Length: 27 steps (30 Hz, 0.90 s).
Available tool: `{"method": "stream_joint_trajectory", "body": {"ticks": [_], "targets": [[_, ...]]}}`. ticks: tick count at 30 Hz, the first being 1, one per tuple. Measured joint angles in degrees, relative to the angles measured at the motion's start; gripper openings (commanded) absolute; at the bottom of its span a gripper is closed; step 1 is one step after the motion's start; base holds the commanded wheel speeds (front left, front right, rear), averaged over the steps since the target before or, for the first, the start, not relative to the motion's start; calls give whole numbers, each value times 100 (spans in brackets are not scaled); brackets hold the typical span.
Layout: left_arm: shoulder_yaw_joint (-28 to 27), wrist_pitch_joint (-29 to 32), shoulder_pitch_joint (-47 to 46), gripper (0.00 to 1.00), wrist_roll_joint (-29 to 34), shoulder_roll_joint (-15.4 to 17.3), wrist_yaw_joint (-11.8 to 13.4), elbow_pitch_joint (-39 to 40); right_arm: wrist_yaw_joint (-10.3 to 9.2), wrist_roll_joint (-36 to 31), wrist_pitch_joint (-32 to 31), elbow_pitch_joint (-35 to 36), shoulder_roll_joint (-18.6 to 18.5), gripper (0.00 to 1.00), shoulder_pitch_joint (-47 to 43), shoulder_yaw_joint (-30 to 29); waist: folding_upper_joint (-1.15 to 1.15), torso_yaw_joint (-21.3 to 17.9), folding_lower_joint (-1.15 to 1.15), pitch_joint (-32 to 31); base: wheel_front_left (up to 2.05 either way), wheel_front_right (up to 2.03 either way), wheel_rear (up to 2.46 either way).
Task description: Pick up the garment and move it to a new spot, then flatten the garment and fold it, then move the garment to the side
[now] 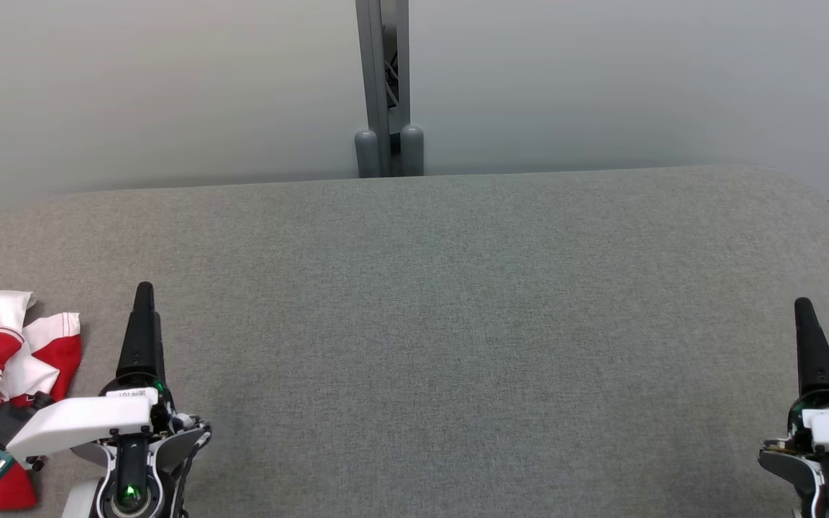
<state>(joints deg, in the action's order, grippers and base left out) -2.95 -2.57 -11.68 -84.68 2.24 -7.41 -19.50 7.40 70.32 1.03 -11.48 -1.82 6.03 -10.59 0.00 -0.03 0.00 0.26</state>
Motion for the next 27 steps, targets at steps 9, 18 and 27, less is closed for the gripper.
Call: {"method": "stream_joint_trajectory", "body": {"ticks": [9, 18, 27], "targets": [[-290, -160, 92, 100, 669, 5, 0, 309, 0, -1124, 181, 152, -115, 100, 167, 397, 0, 29, 0, -19, 0, 0, 0], [-525, -324, 209, 100, 1493, 13, 0, 755, 1, -2662, 363, 590, -63, 100, 320, 399, 0, 57, 0, -20, 0, 0, 0], [-656, -461, 227, 100, 2824, 20, 137, 1366, 1, -3823, 510, 1014, -36, 100, 346, 530, 0, 51, 0, -15, 0, 0, 0]]}}
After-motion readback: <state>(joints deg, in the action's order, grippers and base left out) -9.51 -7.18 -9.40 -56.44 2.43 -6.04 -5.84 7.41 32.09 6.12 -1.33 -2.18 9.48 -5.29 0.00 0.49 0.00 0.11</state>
